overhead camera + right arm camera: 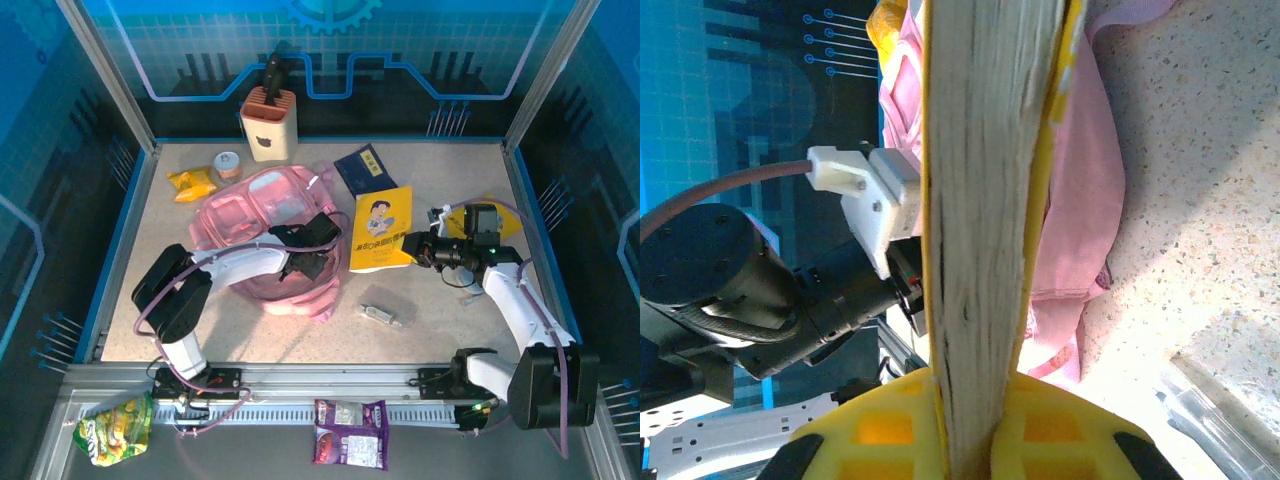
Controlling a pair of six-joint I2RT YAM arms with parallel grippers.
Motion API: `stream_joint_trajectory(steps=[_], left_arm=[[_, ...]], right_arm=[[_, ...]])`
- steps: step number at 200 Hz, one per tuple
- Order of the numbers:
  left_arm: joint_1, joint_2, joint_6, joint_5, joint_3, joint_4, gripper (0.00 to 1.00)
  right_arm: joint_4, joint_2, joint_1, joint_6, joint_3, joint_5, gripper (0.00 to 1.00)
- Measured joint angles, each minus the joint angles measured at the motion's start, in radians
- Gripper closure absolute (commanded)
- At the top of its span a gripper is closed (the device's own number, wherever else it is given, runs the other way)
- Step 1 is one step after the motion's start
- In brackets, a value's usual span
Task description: Pack the student bag
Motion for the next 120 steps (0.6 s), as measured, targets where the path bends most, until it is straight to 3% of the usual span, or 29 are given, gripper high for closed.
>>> stream_joint_trajectory(steps=[21,88,120], left_arm=[[0.000,-0.052,-0.006,-0.016,0.000,-0.010,1.00],[0.007,-0.238,-0.045,-0.114,0.022,-0.103,1.00],[0.057,-0.332,-0.043,-0.113,0.065,-0.121,1.00]], right_arm=[[-0.003,0.000,-0.001,0.002,0.000,-0.003,1.00],[-0.136,-0.067,0.000,-0.036,0.002,0.001,1.00],[-0.167,-0.097,0.039,-0.031,0.000,0.025,1.00]])
